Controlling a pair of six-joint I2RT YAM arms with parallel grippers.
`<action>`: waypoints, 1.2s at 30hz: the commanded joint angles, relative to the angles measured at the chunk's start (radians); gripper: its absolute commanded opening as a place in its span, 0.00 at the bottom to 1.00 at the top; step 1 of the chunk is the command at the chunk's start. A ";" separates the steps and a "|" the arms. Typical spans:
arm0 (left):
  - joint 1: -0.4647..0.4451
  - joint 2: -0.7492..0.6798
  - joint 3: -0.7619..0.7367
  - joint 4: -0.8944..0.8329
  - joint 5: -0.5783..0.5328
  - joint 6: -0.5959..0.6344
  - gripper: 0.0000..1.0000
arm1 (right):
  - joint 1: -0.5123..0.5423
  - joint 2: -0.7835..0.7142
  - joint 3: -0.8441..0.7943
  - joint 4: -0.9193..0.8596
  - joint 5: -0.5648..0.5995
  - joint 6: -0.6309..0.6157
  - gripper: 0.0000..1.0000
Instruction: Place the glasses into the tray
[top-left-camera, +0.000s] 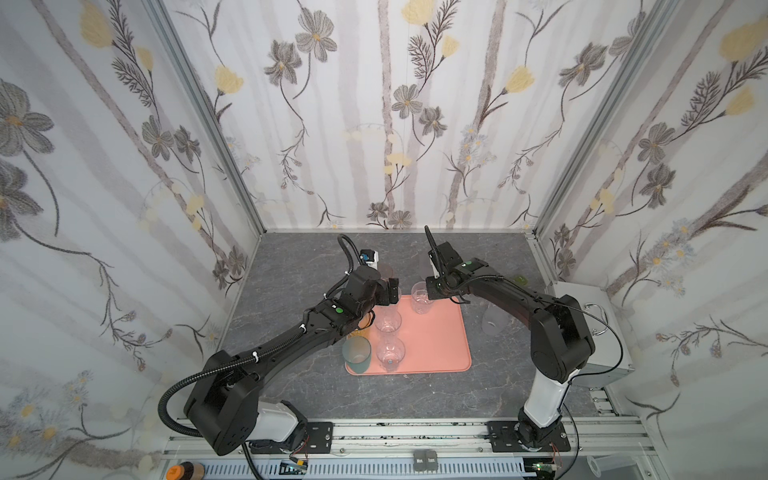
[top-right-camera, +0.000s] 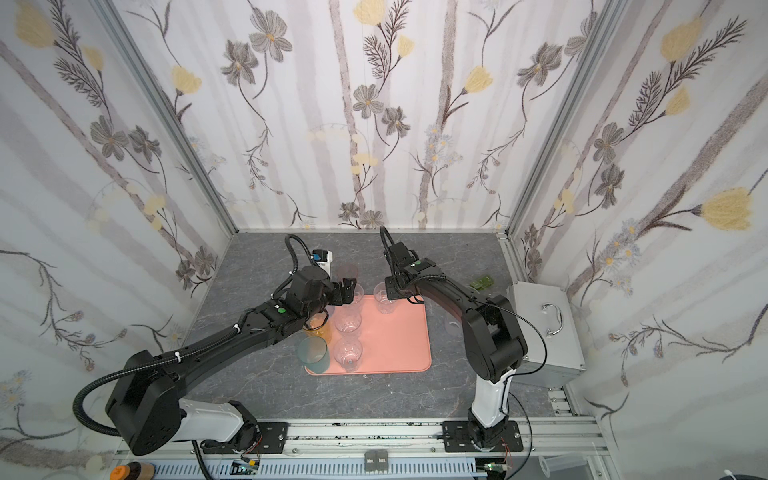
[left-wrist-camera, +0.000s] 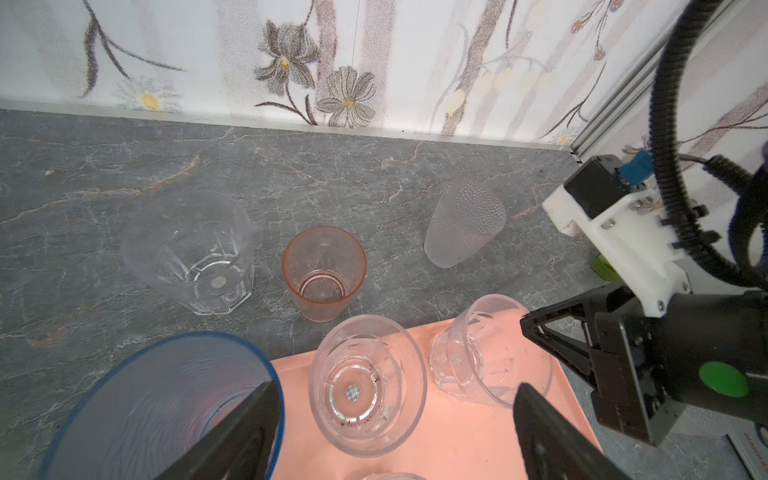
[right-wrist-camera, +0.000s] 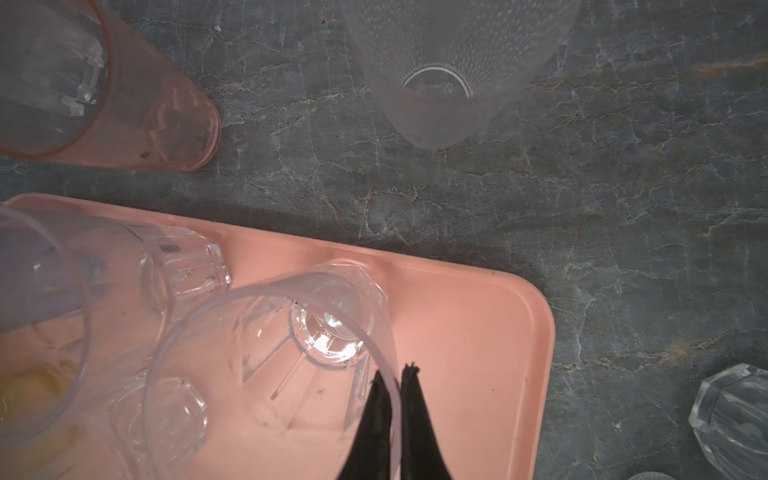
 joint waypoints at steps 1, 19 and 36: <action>-0.001 0.004 0.004 0.030 -0.011 -0.002 0.91 | 0.005 0.018 0.022 -0.002 0.013 -0.011 0.02; 0.001 0.001 0.006 0.031 -0.015 0.004 0.91 | 0.012 0.089 0.075 -0.008 -0.008 0.004 0.08; -0.002 -0.011 0.001 0.031 -0.077 -0.005 0.93 | -0.066 -0.117 0.011 0.136 -0.259 0.147 0.40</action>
